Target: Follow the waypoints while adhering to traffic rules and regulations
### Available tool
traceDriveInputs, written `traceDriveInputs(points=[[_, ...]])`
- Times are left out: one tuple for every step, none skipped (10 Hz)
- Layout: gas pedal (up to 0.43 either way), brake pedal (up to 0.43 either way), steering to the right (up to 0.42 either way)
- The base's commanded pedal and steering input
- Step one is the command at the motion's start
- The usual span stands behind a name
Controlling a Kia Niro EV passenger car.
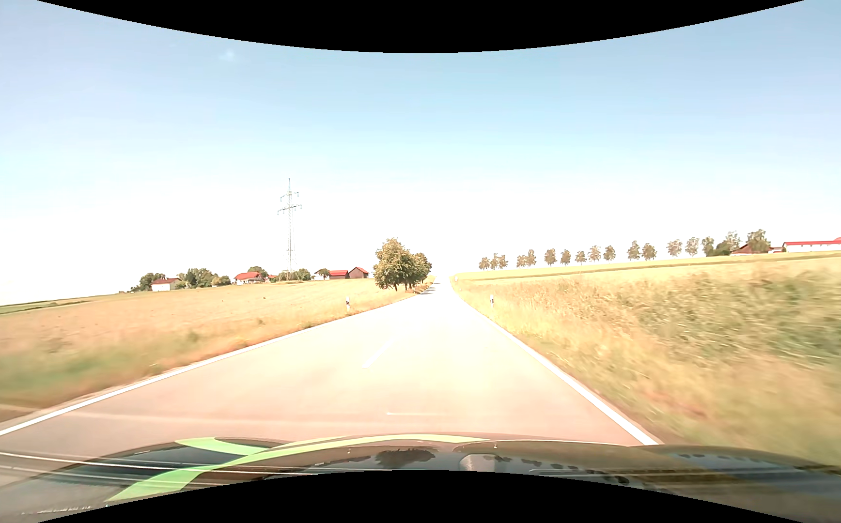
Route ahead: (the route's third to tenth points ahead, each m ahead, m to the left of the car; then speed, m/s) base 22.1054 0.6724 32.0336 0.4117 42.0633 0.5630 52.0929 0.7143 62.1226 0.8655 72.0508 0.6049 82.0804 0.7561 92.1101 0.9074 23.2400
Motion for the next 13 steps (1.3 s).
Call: traceDriveInputs(points=[[0.319, 0.0, -0.001], [0.331, 0.0, -0.001], [0.331, 0.0, 0.0], [0.319, 0.0, 0.001], [0.319, 0.0, 0.001], [0.299, 0.0, 0.001], [0.299, 0.0, 0.001], [0.299, 0.0, 0.001], [0.26, 0.0, 0.001], [0.24, 0.0, 0.001], [0.24, 0.0, 0.0], [0.24, 0.0, 0.0], [0.248, 0.0, 0.0]])
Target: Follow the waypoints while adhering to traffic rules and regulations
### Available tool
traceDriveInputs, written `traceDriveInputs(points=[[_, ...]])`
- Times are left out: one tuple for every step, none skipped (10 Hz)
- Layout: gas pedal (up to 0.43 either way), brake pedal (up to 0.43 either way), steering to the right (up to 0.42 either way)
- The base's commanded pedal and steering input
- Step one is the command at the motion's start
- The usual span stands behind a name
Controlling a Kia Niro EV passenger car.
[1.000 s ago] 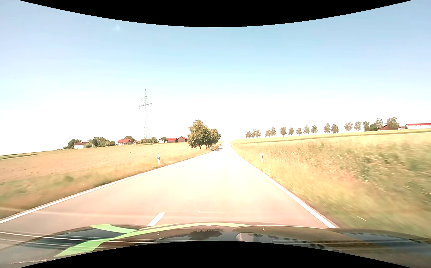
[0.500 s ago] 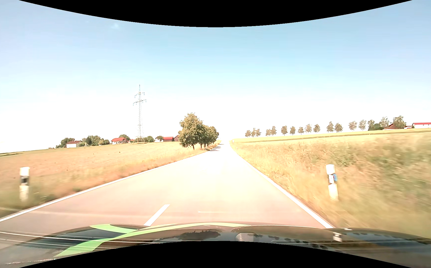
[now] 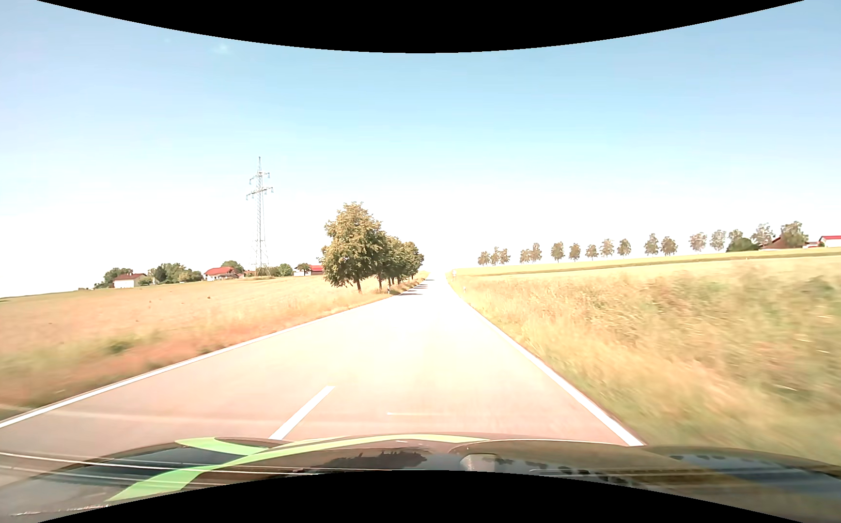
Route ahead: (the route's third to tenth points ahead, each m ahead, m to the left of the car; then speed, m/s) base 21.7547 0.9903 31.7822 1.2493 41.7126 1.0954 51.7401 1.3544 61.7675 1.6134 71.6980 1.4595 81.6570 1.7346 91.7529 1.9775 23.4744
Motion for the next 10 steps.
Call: traceDriveInputs(points=[[0.268, 0.0, -0.001], [0.28, 0.0, -0.001], [0.287, 0.0, -0.001], [0.287, 0.0, -0.001], [0.287, 0.0, -0.001], [0.287, 0.0, -0.002], [0.28, 0.0, -0.003], [0.26, 0.0, -0.003], [0.26, 0.0, -0.004], [0.26, 0.0, -0.005]])
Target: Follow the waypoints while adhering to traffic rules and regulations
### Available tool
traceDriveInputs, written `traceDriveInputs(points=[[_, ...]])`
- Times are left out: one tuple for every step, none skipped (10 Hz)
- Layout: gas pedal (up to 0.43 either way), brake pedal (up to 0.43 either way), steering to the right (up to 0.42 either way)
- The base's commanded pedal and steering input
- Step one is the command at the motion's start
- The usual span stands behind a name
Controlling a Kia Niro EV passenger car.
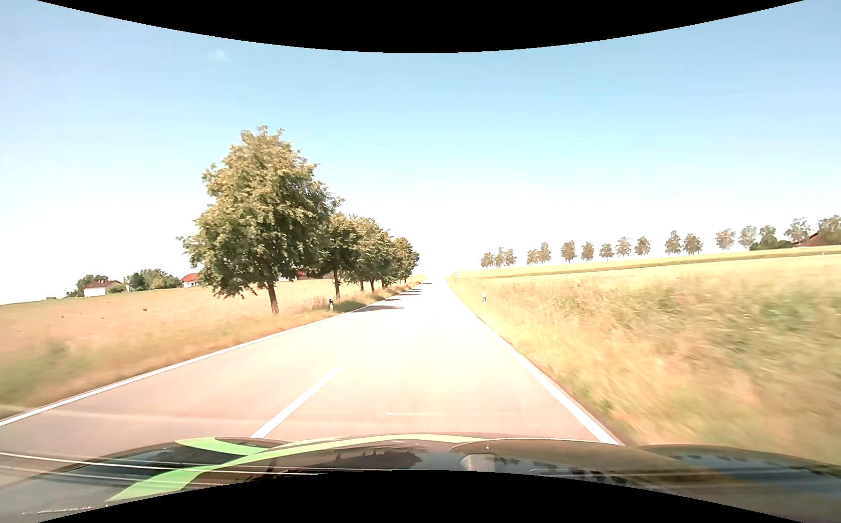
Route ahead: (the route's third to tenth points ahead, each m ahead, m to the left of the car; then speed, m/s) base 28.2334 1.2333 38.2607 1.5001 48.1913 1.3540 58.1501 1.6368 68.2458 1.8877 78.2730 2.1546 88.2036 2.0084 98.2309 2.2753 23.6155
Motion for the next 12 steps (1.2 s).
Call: traceDriveInputs(points=[[0.268, 0.0, -0.006], [0.268, 0.0, -0.006], [0.268, 0.0, -0.006], [0.268, 0.0, -0.006], [0.268, 0.0, -0.006], [0.26, 0.0, -0.006], [0.26, 0.0, -0.006], [0.26, 0.0, -0.006], [0.268, 0.0, -0.006], [0.268, 0.0, -0.006], [0.28, 0.0, -0.006], [0.299, 0.0, -0.006]])
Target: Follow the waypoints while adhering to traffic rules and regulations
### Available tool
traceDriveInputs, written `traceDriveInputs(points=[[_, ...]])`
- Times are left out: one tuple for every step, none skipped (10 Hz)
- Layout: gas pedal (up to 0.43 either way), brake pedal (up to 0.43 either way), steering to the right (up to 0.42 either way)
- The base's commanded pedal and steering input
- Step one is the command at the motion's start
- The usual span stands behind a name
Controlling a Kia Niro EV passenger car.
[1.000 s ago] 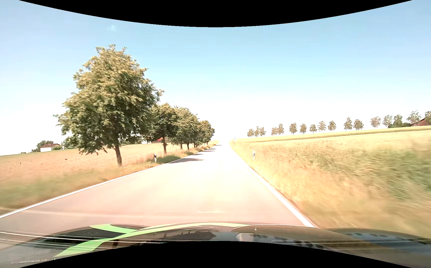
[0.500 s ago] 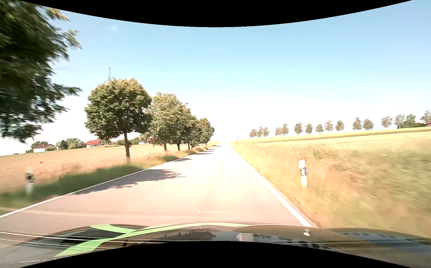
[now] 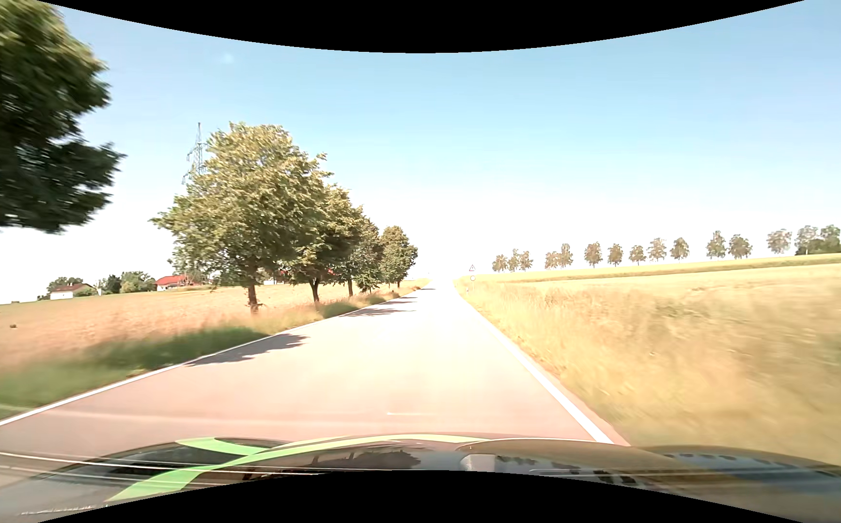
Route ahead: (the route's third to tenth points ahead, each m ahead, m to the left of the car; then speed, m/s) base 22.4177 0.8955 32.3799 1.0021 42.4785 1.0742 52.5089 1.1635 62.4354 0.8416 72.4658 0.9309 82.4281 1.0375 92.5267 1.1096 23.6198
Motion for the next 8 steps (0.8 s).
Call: traceDriveInputs(points=[[0.311, 0.0, -0.006], [0.319, 0.0, -0.005], [0.331, 0.0, -0.005], [0.331, 0.0, -0.004], [0.331, 0.0, -0.003], [0.319, 0.0, -0.003], [0.287, 0.0, -0.001], [0.28, 0.0, -0.001]])
